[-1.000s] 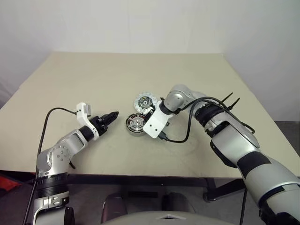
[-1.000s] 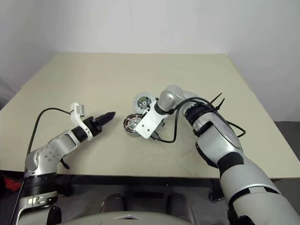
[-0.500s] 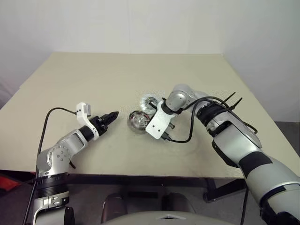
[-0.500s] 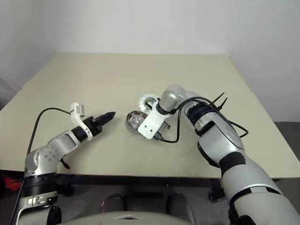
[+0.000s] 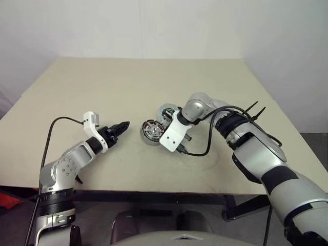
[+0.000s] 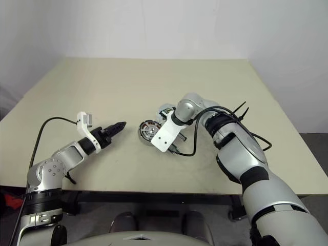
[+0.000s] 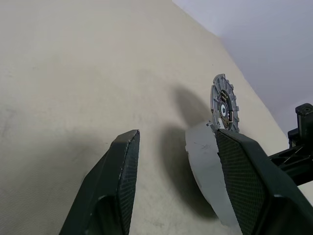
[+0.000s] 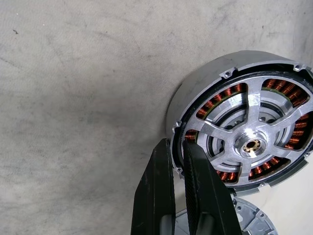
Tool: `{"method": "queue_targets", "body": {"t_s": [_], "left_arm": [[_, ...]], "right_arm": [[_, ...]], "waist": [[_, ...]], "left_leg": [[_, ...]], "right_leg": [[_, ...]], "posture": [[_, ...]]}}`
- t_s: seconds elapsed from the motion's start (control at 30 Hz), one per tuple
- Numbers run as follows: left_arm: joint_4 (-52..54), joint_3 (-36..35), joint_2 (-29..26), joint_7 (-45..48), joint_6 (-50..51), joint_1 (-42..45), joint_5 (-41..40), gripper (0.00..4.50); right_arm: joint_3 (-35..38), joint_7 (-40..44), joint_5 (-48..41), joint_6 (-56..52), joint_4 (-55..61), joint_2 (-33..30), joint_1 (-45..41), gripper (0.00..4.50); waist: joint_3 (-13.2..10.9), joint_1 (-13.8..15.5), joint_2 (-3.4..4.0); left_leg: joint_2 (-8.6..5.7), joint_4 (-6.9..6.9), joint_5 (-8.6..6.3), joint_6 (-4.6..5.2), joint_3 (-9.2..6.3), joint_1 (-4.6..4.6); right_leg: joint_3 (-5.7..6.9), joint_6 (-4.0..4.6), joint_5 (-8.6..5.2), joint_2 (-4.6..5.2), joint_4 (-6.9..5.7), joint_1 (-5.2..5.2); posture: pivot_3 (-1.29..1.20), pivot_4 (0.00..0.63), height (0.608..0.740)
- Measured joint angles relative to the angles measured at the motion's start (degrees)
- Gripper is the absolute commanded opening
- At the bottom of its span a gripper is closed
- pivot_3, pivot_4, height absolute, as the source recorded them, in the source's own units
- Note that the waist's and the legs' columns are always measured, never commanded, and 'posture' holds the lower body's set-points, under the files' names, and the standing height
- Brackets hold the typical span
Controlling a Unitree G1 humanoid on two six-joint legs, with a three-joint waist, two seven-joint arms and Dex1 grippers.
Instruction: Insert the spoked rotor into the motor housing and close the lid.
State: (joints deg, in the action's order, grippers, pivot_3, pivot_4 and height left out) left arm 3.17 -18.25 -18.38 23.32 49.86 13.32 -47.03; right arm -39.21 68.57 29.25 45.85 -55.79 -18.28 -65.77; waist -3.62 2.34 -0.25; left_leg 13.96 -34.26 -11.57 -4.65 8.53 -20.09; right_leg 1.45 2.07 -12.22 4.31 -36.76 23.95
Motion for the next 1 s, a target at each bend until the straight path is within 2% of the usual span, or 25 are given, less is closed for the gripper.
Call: {"method": "queue_targets", "body": {"t_s": [0.1, 0.3, 0.37, 0.7, 1.0], "left_arm": [[0.0, 0.0, 0.0, 0.0, 0.0, 0.0, 0.0, 2.6], [0.0, 0.0, 0.4, -0.1, -0.1, 0.0, 0.2, 2.6], [0.0, 0.0, 0.4, -0.1, -0.1, 0.0, 0.2, 2.6], [0.0, 0.0, 0.4, -0.1, -0.1, 0.0, 0.3, 2.6], [0.0, -0.3, 0.4, -0.2, -0.1, -0.1, 0.3, 2.6]], "right_arm": [[1.3, 1.3, -2.0, -3.2, 0.6, 0.5, 1.0, 0.01], [4.8, 12.0, -10.4, -14.9, 9.7, 0.2, 5.6, 0.01], [4.8, 13.1, -11.2, -18.0, 12.0, -0.1, 6.1, 0.01], [8.1, 9.2, -12.7, -38.0, 18.4, 2.9, 6.5, 0.01], [8.2, 9.5, -13.8, -45.1, 23.5, 2.9, 8.4, 0.01]], "waist": [[0.0, 0.0, 0.0], [0.0, 0.0, 0.01], [0.0, 0.0, 0.01], [0.0, 0.1, 0.0], [-0.1, 0.4, -0.02]], "left_leg": [[0.01, 0.0, 0.0, 0.0, 0.0, 0.01], [0.03, 0.04, -0.02, 0.04, 0.0, -0.25], [0.03, 0.03, -0.02, 0.06, 0.0, -0.34], [0.04, 0.04, 0.0, 0.01, -0.01, -0.29], [0.03, 0.04, 0.0, 0.01, -0.01, -0.31]], "right_leg": [[0.0, 0.0, 0.0, -0.01, 0.0, 0.01], [0.03, 0.01, 0.0, -0.03, 0.09, 0.25], [0.05, 0.01, 0.0, -0.02, 0.12, 0.3], [0.04, 0.01, 0.0, -0.02, 0.08, 0.3], [0.05, 0.01, 0.0, -0.01, 0.11, 0.3]], "posture": [[0.0, 0.0, 0.74], [0.0, 0.0, 0.74], [0.0, 0.0, 0.74], [0.0, 0.0, 0.74], [0.0, 0.0, 0.74]]}}
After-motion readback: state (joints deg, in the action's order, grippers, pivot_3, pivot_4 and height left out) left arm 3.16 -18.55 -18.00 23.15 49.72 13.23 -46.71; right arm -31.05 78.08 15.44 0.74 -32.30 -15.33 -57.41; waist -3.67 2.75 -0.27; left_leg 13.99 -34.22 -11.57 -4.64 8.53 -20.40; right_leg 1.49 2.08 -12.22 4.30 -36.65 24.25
